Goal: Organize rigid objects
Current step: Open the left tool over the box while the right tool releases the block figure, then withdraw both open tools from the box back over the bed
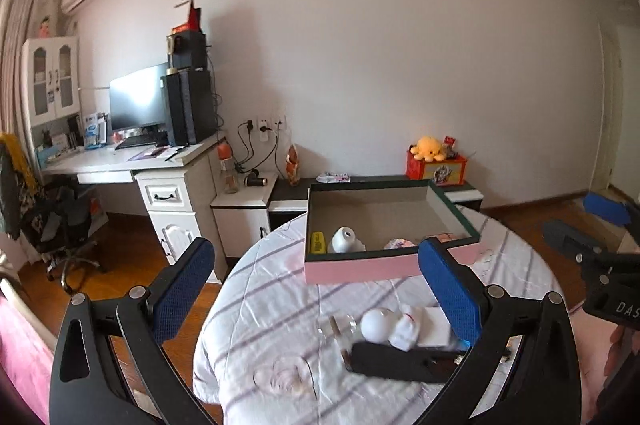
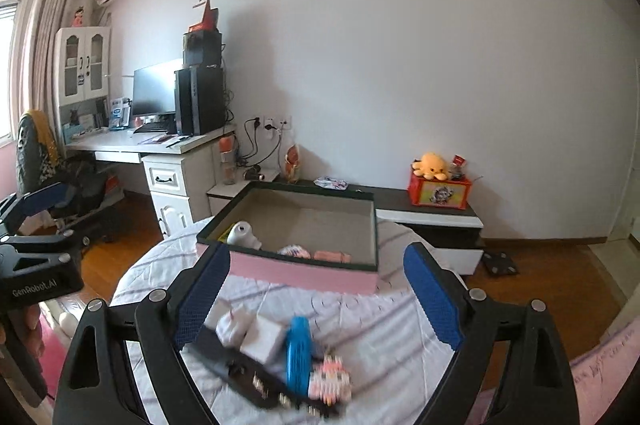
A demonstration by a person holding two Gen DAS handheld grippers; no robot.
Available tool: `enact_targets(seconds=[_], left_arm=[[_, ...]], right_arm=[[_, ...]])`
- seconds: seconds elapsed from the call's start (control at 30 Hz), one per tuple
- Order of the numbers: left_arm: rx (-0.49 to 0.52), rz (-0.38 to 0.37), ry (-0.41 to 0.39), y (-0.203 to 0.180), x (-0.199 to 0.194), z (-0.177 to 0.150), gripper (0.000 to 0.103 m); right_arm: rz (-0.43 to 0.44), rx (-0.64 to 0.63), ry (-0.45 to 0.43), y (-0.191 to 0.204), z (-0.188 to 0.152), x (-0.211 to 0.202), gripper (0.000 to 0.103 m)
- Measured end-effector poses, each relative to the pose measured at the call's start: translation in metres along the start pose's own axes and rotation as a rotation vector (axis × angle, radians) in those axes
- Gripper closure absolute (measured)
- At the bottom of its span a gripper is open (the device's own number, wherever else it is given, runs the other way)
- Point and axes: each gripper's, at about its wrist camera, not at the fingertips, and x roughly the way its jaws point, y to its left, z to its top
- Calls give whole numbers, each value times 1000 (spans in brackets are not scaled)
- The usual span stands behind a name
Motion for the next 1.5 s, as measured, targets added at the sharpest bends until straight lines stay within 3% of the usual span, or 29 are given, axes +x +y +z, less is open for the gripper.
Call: enact_targets(seconds=[0.33, 0.7, 1.1, 1.5], left_arm=[[37, -17, -28, -4, -53, -12, 0], [38, -12, -45, -6, -75, -15, 0], [63, -20, -19, -9, -72, -18, 0], [108, -29, 87, -20, -33, -35, 0]], right_arm=[[-16, 3, -29, 4, -14, -53, 13], [-28, -6, -45, 8, -20, -79, 13], [-32, -1, -33, 7, -23, -77, 13], [-31, 23, 52, -7, -41, -48, 13]])
